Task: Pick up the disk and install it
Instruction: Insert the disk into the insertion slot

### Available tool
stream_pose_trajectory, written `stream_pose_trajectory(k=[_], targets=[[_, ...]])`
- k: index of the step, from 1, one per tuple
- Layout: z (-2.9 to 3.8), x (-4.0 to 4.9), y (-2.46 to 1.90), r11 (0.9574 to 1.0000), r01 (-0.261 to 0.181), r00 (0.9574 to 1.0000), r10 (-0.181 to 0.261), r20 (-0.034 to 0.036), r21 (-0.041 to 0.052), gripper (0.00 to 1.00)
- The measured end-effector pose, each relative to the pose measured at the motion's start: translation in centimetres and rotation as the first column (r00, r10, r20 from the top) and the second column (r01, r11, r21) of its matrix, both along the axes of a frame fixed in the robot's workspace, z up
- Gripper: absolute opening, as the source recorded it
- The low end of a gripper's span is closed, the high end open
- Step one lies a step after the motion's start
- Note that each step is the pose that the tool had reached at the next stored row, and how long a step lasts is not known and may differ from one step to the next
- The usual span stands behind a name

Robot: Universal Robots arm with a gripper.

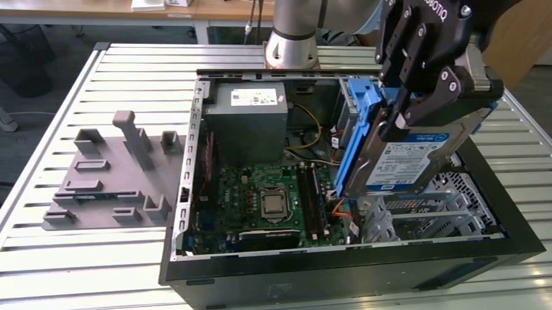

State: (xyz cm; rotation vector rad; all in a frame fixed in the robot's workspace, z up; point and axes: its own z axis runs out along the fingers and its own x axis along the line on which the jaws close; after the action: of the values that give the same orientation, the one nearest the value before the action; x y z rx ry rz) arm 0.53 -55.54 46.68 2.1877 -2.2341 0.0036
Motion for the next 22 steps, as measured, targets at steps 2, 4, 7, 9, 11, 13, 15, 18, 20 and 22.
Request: stream_pose_trajectory(k=[2,4,7,9,11,13,15,18,20,22], targets=[[-0.07,0.23,-0.24,1.0000,0.000,1.0000,0.000,0.0001,0.0001,0.36],[-0.14,0.88,-0.28,1.0000,0.000,1.0000,0.000,0.0000,0.0000,0.36],[-0.24,2.08,-0.28,1.0000,0.000,1.0000,0.000,0.0000,0.0000,0.36],[-0.32,2.82,-0.29,1.0000,0.000,1.0000,0.000,0.0000,0.0001,0.36],[-0.42,3.28,-0.28,1.0000,0.000,1.0000,0.000,0.0000,0.0000,0.36],[-0.57,3.47,-0.30,1.0000,0.000,1.0000,0.000,0.0000,0.0000,0.36],[-0.72,3.79,-0.31,1.0000,0.000,1.0000,0.000,0.0000,-0.0001,0.36],[-0.97,4.57,-0.31,1.0000,0.000,1.0000,0.000,0.0000,0.0000,0.36],[-1.12,5.06,-0.31,1.0000,0.000,1.0000,0.000,0.0000,0.0001,0.36],[-1.25,5.47,-0.31,1.0000,0.000,1.0000,0.000,0.0000,0.0000,0.36]])
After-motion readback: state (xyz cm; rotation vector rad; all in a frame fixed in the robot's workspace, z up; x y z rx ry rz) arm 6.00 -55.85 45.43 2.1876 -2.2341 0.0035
